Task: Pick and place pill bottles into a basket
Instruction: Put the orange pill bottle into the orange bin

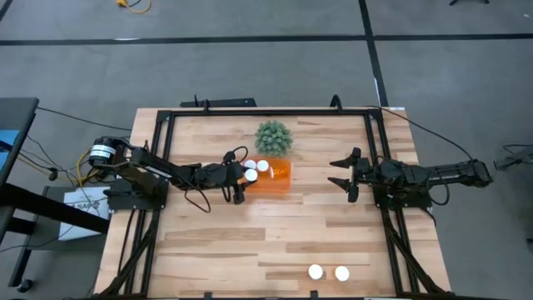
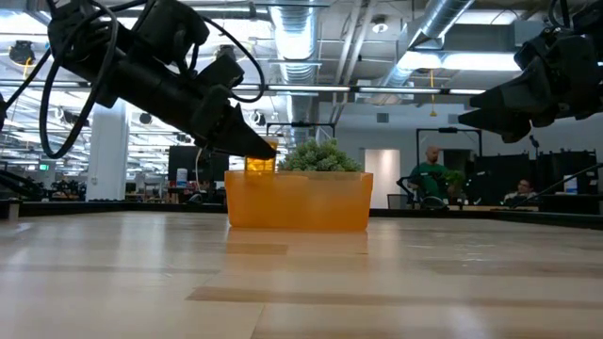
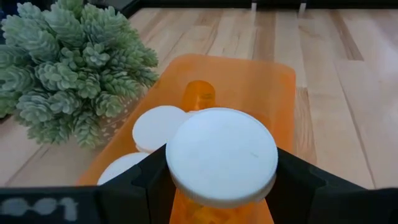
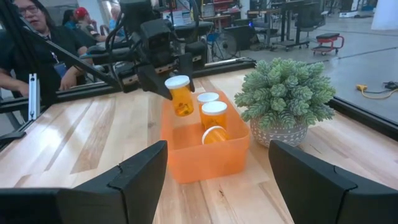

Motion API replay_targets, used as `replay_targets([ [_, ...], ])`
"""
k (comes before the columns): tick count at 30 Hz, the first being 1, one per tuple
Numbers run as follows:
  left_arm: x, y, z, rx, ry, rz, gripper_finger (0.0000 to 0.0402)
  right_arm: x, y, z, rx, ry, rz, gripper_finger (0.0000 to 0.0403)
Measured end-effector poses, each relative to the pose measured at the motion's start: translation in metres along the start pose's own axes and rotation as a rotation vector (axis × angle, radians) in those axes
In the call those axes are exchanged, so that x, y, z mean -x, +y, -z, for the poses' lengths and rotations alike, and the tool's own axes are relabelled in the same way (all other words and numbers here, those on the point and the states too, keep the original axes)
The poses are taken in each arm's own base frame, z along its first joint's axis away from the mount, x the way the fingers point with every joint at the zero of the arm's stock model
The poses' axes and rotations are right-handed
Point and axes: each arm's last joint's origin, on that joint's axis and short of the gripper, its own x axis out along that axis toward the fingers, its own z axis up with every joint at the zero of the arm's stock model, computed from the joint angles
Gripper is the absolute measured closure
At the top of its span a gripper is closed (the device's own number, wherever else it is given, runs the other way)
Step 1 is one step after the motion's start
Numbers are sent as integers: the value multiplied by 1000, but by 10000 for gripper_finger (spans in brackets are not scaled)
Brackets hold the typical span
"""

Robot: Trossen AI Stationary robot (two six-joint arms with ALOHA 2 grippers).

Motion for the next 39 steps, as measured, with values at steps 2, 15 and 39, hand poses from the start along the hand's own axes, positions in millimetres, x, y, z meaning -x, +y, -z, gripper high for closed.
replay_targets([
  [2,0,0,0,2,-1,0,216,0,0,0,0,0,0,127],
  [15,-8,-1,12,80,45,-22,191,0,0,0,0,0,0,127],
  [39,-16,-4,17,63,10,6,136,0,0,0,0,0,0,127],
])
